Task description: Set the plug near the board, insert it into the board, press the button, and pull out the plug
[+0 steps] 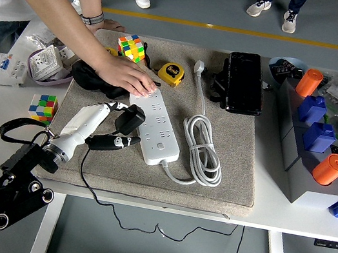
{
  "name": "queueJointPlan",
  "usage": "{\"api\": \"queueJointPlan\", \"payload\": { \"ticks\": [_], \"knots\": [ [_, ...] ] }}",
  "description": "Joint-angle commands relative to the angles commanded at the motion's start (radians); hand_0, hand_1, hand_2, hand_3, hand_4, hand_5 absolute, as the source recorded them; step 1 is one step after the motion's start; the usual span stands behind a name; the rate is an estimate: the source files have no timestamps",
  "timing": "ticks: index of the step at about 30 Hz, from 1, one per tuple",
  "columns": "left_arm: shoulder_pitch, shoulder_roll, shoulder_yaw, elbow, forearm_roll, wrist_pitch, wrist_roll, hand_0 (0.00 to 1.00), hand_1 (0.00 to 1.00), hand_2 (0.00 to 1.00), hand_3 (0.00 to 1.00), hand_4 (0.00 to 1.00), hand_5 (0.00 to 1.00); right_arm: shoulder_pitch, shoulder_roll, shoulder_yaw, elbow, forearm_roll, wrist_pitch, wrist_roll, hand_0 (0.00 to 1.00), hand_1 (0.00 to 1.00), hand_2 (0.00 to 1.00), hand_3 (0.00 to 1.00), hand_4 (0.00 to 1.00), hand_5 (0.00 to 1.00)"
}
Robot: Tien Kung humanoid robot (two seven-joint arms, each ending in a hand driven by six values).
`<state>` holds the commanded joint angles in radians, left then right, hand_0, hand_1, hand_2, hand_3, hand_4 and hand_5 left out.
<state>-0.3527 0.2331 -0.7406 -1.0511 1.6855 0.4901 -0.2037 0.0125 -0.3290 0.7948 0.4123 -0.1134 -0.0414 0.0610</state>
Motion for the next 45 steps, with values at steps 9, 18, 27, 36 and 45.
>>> {"api": "queueJointPlan", "payload": {
  "ticks": [9, 18, 27, 36, 45],
  "knots": [
    [-0.017, -0.010, 0.025, -0.011, 0.000, -0.007, 0.009, 0.770, 0.784, 0.788, 0.749, 0.965, 0.698, 0.000, 0.000, 0.004, 0.003, -0.004, 0.000, 0.001, 0.602, 0.656, 0.626, 0.513, 0.815, 0.506],
    [-0.049, -0.024, 0.055, -0.010, 0.008, -0.015, 0.027, 0.768, 0.781, 0.786, 0.748, 0.964, 0.703, 0.001, -0.001, 0.003, 0.004, -0.003, 0.000, 0.001, 0.602, 0.656, 0.624, 0.513, 0.814, 0.505],
    [-0.081, -0.040, 0.069, 0.009, 0.011, -0.023, 0.046, 0.765, 0.781, 0.784, 0.746, 0.963, 0.706, 0.001, -0.001, 0.003, 0.004, -0.001, 0.001, 0.002, 0.602, 0.655, 0.623, 0.513, 0.814, 0.505],
    [-0.093, -0.051, 0.072, 0.037, 0.002, -0.030, 0.059, 0.763, 0.777, 0.782, 0.744, 0.962, 0.709, 0.001, -0.001, 0.001, 0.004, 0.000, 0.000, 0.003, 0.602, 0.655, 0.622, 0.512, 0.814, 0.504],
    [-0.104, -0.057, 0.075, 0.049, -0.004, -0.032, 0.060, 0.762, 0.776, 0.781, 0.743, 0.962, 0.713, 0.003, -0.001, 0.001, 0.004, 0.001, 0.000, 0.004, 0.602, 0.655, 0.622, 0.513, 0.814, 0.504]
  ]
}}
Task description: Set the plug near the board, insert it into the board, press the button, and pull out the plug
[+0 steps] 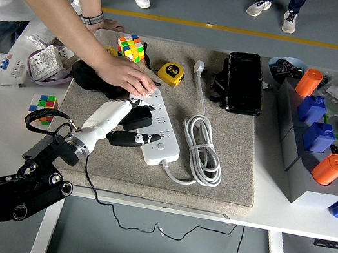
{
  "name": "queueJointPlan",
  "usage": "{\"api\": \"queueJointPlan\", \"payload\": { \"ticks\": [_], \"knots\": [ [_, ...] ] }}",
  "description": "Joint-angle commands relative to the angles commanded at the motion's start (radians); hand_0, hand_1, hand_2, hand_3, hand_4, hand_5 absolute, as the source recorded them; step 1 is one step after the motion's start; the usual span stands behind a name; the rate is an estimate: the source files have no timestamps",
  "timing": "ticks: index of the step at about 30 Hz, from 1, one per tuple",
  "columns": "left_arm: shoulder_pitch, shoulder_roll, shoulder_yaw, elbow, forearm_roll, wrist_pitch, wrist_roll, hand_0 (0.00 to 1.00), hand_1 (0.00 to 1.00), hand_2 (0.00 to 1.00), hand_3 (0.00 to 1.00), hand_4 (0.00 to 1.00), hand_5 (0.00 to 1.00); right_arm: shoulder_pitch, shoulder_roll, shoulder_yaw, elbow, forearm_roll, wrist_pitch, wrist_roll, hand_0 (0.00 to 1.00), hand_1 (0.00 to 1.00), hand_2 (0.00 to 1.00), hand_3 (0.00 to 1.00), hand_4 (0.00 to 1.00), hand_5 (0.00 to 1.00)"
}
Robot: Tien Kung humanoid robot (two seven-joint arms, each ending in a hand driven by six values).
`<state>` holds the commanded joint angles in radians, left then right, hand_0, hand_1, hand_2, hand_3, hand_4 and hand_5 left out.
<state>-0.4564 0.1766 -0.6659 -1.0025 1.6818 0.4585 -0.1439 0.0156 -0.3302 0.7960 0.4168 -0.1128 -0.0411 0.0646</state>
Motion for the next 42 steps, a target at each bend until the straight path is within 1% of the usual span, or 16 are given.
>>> {"api": "queueJointPlan", "payload": {
  "ticks": [5, 9, 11, 15, 19, 20, 22, 25, 26, 28, 31, 32, 33, 37, 38, 42],
  "knots": [
    [0.003, -0.001, -0.009, -0.021, -0.005, 0.006, -0.017, 0.762, 0.775, 0.782, 0.743, 0.961, 0.712, -0.001, 0.000, 0.002, 0.001, -0.001, -0.001, 0.001, 0.603, 0.654, 0.622, 0.513, 0.814, 0.505],
    [0.013, 0.008, -0.026, -0.071, -0.014, 0.015, -0.038, 0.763, 0.775, 0.781, 0.742, 0.961, 0.710, -0.003, 0.000, 0.002, 0.000, 0.000, -0.001, 0.002, 0.602, 0.653, 0.621, 0.513, 0.813, 0.505],
    [0.020, 0.015, -0.039, -0.107, -0.022, 0.018, -0.045, 0.763, 0.775, 0.781, 0.742, 0.961, 0.710, -0.004, 0.000, 0.000, 0.000, -0.001, -0.001, 0.002, 0.602, 0.653, 0.621, 0.513, 0.813, 0.505],
    [0.036, 0.033, -0.055, -0.176, -0.031, 0.014, -0.043, 0.755, 0.770, 0.779, 0.737, 0.962, 0.709, -0.004, -0.001, -0.002, 0.000, -0.001, 0.000, 0.002, 0.604, 0.654, 0.621, 0.513, 0.813, 0.504],
    [0.054, 0.057, -0.069, -0.269, -0.058, -0.012, -0.013, 0.755, 0.770, 0.779, 0.737, 0.962, 0.709, -0.001, -0.002, -0.003, -0.001, -0.001, 0.000, 0.002, 0.604, 0.654, 0.621, 0.513, 0.813, 0.504],
    [0.059, 0.063, -0.072, -0.294, -0.057, -0.021, 0.000, 0.635, 0.666, 0.690, 0.730, 0.963, 0.701, -0.001, -0.002, -0.003, -0.001, -0.001, 0.000, 0.001, 0.601, 0.653, 0.621, 0.513, 0.813, 0.505],
    [0.066, 0.072, -0.079, -0.334, -0.068, -0.042, 0.028, 0.635, 0.666, 0.690, 0.730, 0.963, 0.701, -0.001, -0.003, -0.003, -0.001, -0.002, 0.000, 0.001, 0.601, 0.653, 0.621, 0.513, 0.813, 0.505],
    [0.079, 0.085, -0.093, -0.395, -0.077, -0.086, 0.086, 0.635, 0.666, 0.690, 0.730, 0.963, 0.701, -0.002, -0.004, -0.004, 0.000, -0.003, 0.000, 0.000, 0.601, 0.653, 0.621, 0.513, 0.813, 0.505],
    [0.082, 0.089, -0.097, -0.416, -0.086, -0.105, 0.110, 0.295, 0.477, 0.531, 0.715, 0.928, 0.544, -0.002, -0.005, -0.004, -0.001, -0.003, 0.000, 0.000, 0.602, 0.653, 0.620, 0.512, 0.813, 0.505],
    [0.088, 0.097, -0.105, -0.451, -0.094, -0.148, 0.159, 0.295, 0.477, 0.531, 0.715, 0.928, 0.544, -0.004, -0.006, -0.007, -0.001, -0.003, 0.000, -0.001, 0.602, 0.653, 0.620, 0.512, 0.813, 0.505],
    [0.090, 0.101, -0.112, -0.476, -0.085, -0.204, 0.221, 0.295, 0.477, 0.531, 0.715, 0.928, 0.544, -0.004, -0.006, -0.009, -0.001, -0.002, 0.001, -0.002, 0.602, 0.653, 0.620, 0.512, 0.813, 0.505],
    [0.090, 0.102, -0.114, -0.483, -0.078, -0.223, 0.241, 0.134, 0.229, 0.345, 0.678, 0.859, 0.273, -0.004, -0.006, -0.010, -0.001, -0.002, 0.001, -0.002, 0.602, 0.653, 0.617, 0.512, 0.812, 0.505],
    [0.089, 0.103, -0.116, -0.490, -0.073, -0.246, 0.263, 0.134, 0.229, 0.345, 0.678, 0.859, 0.273, -0.004, -0.006, -0.011, 0.000, -0.002, 0.001, -0.002, 0.602, 0.653, 0.617, 0.512, 0.812, 0.505],
    [0.089, 0.105, -0.120, -0.510, -0.070, -0.310, 0.317, 0.134, 0.229, 0.345, 0.678, 0.859, 0.273, -0.005, -0.007, -0.013, 0.000, -0.002, 0.001, -0.002, 0.602, 0.653, 0.617, 0.512, 0.812, 0.505],
    [0.088, 0.106, -0.121, -0.515, -0.073, -0.328, 0.332, 0.079, 0.172, 0.267, 0.747, 0.685, 0.075, -0.005, -0.007, -0.013, 0.000, -0.002, 0.001, -0.002, 0.602, 0.653, 0.618, 0.512, 0.812, 0.505],
    [0.081, 0.107, -0.123, -0.531, -0.081, -0.375, 0.371, 0.079, 0.172, 0.267, 0.747, 0.685, 0.075, -0.006, -0.007, -0.009, 0.000, -0.002, 0.002, -0.003, 0.602, 0.653, 0.618, 0.512, 0.812, 0.505]
  ]
}}
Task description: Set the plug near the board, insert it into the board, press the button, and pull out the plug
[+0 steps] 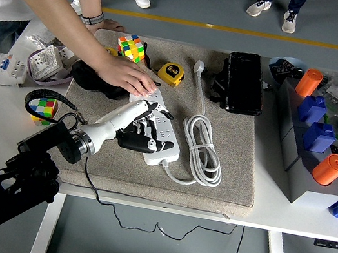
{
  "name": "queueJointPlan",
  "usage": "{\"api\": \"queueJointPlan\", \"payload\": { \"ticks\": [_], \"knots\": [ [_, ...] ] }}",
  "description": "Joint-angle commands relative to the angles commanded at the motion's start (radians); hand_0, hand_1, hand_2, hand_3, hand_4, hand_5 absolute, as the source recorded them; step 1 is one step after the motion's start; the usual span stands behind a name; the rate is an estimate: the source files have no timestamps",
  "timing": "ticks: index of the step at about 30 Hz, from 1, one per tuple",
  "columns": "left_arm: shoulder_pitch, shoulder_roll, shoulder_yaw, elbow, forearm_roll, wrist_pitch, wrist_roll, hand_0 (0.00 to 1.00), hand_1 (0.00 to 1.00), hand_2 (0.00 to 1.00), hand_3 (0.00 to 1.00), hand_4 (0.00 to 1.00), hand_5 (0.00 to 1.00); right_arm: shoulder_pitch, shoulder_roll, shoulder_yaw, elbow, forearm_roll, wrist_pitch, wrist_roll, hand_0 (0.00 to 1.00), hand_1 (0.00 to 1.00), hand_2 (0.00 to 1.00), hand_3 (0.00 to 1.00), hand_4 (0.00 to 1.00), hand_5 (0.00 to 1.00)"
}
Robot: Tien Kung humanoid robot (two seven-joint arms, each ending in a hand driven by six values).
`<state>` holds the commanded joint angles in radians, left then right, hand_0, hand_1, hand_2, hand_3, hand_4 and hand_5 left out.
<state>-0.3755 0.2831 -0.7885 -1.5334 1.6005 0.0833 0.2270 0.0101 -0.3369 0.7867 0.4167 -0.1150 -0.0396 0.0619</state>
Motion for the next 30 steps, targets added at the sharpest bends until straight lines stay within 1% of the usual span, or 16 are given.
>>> {"api": "queueJointPlan", "payload": {
  "ticks": [1, 2, 6, 7, 8, 13, 15, 19, 25, 30],
  "knots": [
    [-0.002, 0.000, 0.000, -0.004, -0.001, -0.012, 0.011, 0.079, 0.172, 0.267, 0.747, 0.685, 0.075, 0.000, 0.000, 0.001, 0.000, 0.000, 0.000, 0.000, 0.602, 0.653, 0.618, 0.512, 0.812, 0.505],
    [-0.003, 0.000, 0.000, -0.007, -0.002, -0.021, 0.021, 0.051, 0.111, 0.185, 0.827, 0.783, 0.002, 0.000, 0.000, 0.002, 0.000, 0.000, 0.000, 0.000, 0.602, 0.653, 0.618, 0.512, 0.812, 0.505],
    [-0.012, -0.002, 0.001, -0.021, -0.004, -0.084, 0.094, 0.051, 0.111, 0.185, 0.827, 0.783, 0.002, -0.001, 0.001, 0.004, 0.000, 0.000, 0.001, 0.001, 0.602, 0.653, 0.618, 0.512, 0.812, 0.505],
    [-0.013, -0.002, 0.001, -0.023, -0.005, -0.093, 0.105, 0.051, 0.111, 0.185, 0.827, 0.783, 0.002, -0.001, 0.001, 0.004, 0.000, 0.001, 0.002, 0.001, 0.602, 0.653, 0.618, 0.512, 0.812, 0.505],
    [-0.015, -0.003, 0.002, -0.026, -0.006, -0.106, 0.120, 0.046, 0.105, 0.174, 0.845, 0.805, 0.002, -0.001, 0.001, 0.004, 0.000, 0.001, 0.004, 0.001, 0.602, 0.653, 0.618, 0.512, 0.813, 0.505],
    [-0.027, -0.009, 0.003, -0.032, -0.014, -0.167, 0.190, 0.046, 0.105, 0.174, 0.845, 0.805, 0.002, -0.002, 0.002, 0.005, 0.000, 0.002, 0.005, 0.002, 0.602, 0.653, 0.618, 0.512, 0.813, 0.505],
    [-0.031, -0.012, 0.003, -0.032, -0.016, -0.182, 0.208, 0.039, 0.109, 0.175, 0.849, 0.805, 0.002, -0.003, 0.002, 0.006, 0.000, 0.002, 0.004, 0.002, 0.602, 0.653, 0.617, 0.513, 0.814, 0.502],
    [-0.043, -0.019, 0.009, -0.022, -0.018, -0.199, 0.232, 0.039, 0.109, 0.175, 0.849, 0.805, 0.002, -0.003, 0.001, 0.005, 0.000, 0.002, 0.004, 0.002, 0.602, 0.653, 0.617, 0.513, 0.814, 0.502],
    [-0.062, -0.031, 0.029, 0.019, -0.017, -0.198, 0.234, 0.038, 0.107, 0.175, 0.845, 0.802, 0.002, -0.001, 0.001, 0.008, 0.000, 0.002, 0.003, 0.002, 0.602, 0.653, 0.617, 0.513, 0.814, 0.504],
    [-0.066, -0.040, 0.036, 0.046, -0.003, -0.202, 0.242, 0.038, 0.108, 0.176, 0.843, 0.804, 0.002, -0.001, 0.001, 0.007, 0.000, 0.004, 0.003, 0.003, 0.602, 0.653, 0.617, 0.513, 0.814, 0.503]
  ]
}}
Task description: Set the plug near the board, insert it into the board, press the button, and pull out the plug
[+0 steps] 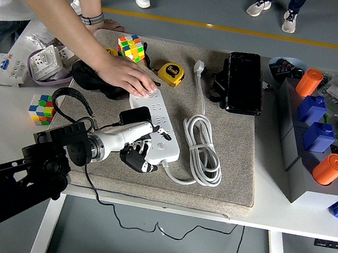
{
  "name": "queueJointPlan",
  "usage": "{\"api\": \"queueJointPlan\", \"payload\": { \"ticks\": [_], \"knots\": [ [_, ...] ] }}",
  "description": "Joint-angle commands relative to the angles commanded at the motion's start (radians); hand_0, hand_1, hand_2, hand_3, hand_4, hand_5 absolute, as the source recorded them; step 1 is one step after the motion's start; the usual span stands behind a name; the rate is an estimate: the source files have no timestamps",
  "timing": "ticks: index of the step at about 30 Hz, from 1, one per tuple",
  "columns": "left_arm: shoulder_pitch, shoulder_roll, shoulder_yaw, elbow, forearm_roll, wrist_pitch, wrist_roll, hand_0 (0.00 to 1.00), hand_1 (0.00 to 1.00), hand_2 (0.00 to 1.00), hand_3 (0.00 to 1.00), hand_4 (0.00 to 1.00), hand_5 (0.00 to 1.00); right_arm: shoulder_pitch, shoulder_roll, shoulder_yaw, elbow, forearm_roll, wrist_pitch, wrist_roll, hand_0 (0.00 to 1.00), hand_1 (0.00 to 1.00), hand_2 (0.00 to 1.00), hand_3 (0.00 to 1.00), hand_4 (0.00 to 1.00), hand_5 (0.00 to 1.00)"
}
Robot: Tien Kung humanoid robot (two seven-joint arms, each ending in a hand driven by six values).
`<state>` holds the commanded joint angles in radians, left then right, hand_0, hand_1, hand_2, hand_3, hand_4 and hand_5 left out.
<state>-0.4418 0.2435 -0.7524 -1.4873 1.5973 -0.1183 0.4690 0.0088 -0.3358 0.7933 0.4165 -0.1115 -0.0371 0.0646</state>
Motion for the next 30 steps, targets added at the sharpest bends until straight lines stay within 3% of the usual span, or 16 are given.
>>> {"api": "queueJointPlan", "payload": {
  "ticks": [11, 30],
  "knots": [
    [-0.005, -0.004, 0.005, 0.049, 0.009, -0.011, 0.011, 0.039, 0.113, 0.182, 0.842, 0.811, 0.002, -0.001, 0.000, -0.001, 0.000, -0.001, 0.000, 0.001, 0.601, 0.653, 0.617, 0.512, 0.814, 0.502],
    [-0.010, -0.007, 0.022, 0.076, -0.010, -0.020, 0.017, 0.040, 0.113, 0.183, 0.833, 0.811, 0.002, -0.001, 0.002, 0.009, 0.008, -0.008, -0.002, 0.003, 0.602, 0.653, 0.617, 0.513, 0.815, 0.501]
  ]
}}
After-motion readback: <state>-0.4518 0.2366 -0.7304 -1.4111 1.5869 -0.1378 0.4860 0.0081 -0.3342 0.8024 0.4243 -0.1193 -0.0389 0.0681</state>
